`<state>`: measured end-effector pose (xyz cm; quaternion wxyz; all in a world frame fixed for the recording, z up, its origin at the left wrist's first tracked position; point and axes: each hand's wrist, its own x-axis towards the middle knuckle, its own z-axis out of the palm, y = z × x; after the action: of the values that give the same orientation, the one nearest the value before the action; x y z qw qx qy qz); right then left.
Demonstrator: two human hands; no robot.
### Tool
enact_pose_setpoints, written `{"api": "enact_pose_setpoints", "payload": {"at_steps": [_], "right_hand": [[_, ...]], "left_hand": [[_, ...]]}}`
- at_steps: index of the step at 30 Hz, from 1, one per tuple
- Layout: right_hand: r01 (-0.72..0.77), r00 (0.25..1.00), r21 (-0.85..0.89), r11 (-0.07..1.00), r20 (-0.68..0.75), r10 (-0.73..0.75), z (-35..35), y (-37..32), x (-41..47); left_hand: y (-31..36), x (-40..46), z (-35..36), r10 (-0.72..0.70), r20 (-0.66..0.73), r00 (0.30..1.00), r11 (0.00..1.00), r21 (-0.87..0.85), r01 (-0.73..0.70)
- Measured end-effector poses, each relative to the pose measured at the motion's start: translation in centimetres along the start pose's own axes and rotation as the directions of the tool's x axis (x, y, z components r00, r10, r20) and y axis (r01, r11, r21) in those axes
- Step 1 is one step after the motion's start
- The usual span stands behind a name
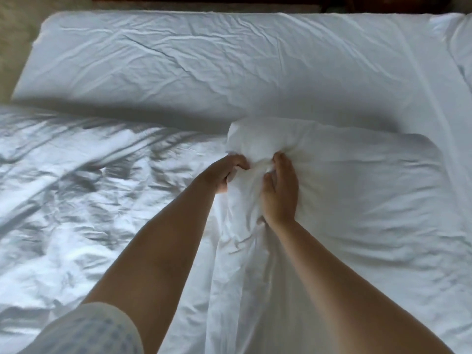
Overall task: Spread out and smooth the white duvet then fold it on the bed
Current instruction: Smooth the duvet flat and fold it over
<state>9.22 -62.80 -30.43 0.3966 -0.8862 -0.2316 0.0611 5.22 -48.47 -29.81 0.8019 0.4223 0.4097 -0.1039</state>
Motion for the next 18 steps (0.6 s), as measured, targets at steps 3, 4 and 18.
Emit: {"api": "enact_pose_setpoints", "payload": {"at_steps": [3, 4, 18], "right_hand": [[0.076, 0.966, -0.122, 0.990, 0.255, -0.043, 0.9, 0.6, -0.6], [0.142, 0.927, -0.209, 0.968, 0.371, -0.056, 1.3, 1.1, -1.0], [-0.491, 0.820, 0.196, 0.849, 0.431, 0.375, -1.7, -0.4, -12.1]], "left_hand": [[-2.0, 1.2, -1.3, 0.039, -0.165, 0.986, 0.997, -0.065, -0.050], [-3.5, 1.1, -1.7, 0.052, -0.251, 0.967, 0.992, -0.095, -0.078], [-20.2, -10.2, -0.8, -0.077, -0.263, 0.962, 0.995, -0.077, 0.058]]}}
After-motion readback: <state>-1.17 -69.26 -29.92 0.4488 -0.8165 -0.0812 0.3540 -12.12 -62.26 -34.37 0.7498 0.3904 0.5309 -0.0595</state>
